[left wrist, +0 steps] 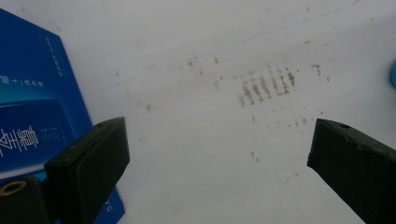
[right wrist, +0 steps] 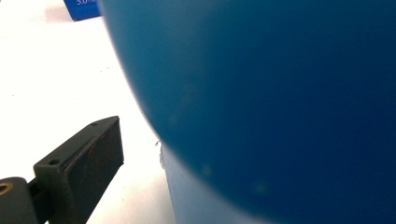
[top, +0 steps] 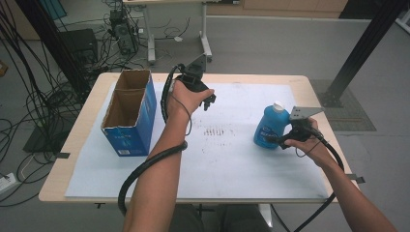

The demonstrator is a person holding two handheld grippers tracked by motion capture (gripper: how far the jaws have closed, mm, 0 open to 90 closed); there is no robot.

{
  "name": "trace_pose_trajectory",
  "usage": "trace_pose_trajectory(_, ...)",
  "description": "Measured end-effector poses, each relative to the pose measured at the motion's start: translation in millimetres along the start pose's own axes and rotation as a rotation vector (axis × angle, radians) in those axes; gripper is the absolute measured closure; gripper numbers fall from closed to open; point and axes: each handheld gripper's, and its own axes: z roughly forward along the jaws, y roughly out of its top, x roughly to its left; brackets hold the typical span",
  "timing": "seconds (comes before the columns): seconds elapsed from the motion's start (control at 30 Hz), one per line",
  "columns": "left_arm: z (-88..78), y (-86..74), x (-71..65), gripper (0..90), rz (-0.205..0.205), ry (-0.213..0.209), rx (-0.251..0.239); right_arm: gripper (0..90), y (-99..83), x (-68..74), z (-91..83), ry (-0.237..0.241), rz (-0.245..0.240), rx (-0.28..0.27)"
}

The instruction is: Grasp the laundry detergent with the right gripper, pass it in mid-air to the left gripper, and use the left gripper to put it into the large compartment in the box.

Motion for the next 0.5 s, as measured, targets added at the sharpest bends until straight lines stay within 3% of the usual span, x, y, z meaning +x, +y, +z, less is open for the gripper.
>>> trace_pose_trajectory(0.5, -1.8, 0.9, -0.4, 5.6, 0.0, -0.002, -0.007, 2.0, 0.7, 0.1, 0.1, -0.003, 0.0, -0.006)
